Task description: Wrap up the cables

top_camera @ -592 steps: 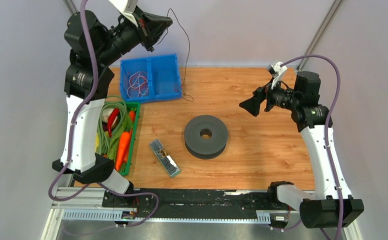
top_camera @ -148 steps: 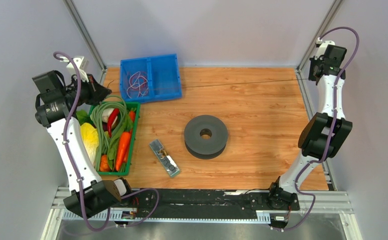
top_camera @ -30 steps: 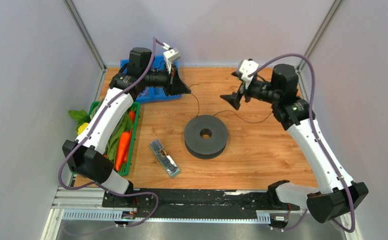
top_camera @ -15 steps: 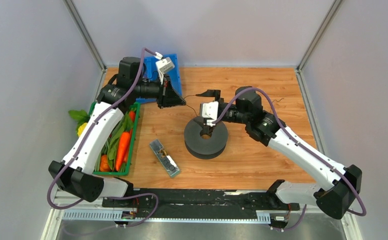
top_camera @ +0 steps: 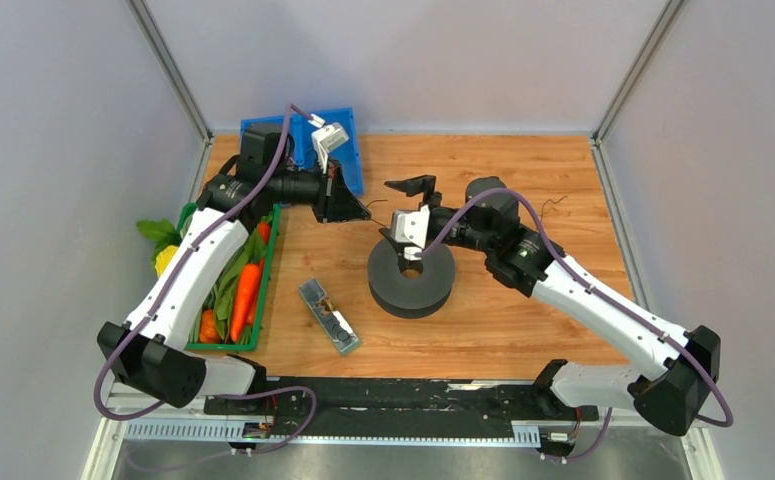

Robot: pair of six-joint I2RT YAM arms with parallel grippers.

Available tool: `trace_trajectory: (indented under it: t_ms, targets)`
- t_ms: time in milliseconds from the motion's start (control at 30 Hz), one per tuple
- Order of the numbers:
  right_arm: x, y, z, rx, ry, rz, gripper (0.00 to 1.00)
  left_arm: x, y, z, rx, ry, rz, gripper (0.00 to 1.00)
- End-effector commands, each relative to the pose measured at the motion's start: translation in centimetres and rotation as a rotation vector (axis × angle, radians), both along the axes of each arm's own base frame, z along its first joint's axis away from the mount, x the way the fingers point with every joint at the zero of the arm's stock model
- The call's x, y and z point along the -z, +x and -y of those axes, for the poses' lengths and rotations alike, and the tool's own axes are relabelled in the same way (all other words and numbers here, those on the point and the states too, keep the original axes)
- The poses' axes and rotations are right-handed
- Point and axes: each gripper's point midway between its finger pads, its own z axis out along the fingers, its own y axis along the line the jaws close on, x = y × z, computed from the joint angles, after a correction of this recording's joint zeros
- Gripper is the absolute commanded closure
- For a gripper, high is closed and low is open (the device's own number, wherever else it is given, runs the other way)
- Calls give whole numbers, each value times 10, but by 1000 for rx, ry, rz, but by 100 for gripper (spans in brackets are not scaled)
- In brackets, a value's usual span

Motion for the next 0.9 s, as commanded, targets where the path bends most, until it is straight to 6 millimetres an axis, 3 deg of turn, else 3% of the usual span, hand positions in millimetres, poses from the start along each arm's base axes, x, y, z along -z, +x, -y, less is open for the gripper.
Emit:
trace_trajectory:
  t_ms: [0, 200, 500, 567, 700, 867]
  targets:
    - [-10, -6, -8, -42, 0, 53, 16, -22, -11, 2, 11, -54, 24, 100]
    - [-6, -5, -13, -59, -37, 75, 37, -16, -19, 1, 27, -51, -7, 100]
    - [-2, -4, -12, -65, -74, 86, 55, -13, -29, -4, 48, -27, -4, 100]
    - [-2, -2, -13, -61, -75, 88, 53, -11, -29, -5, 44, -20, -16, 100]
    - [-5, -1, -14, -50, -71, 105, 39, -8, -30, -5, 29, -19, -43, 100]
    - [-4, -3, -18, -71, -81, 124, 46, -5, -28, -4, 16, -18, -84, 100]
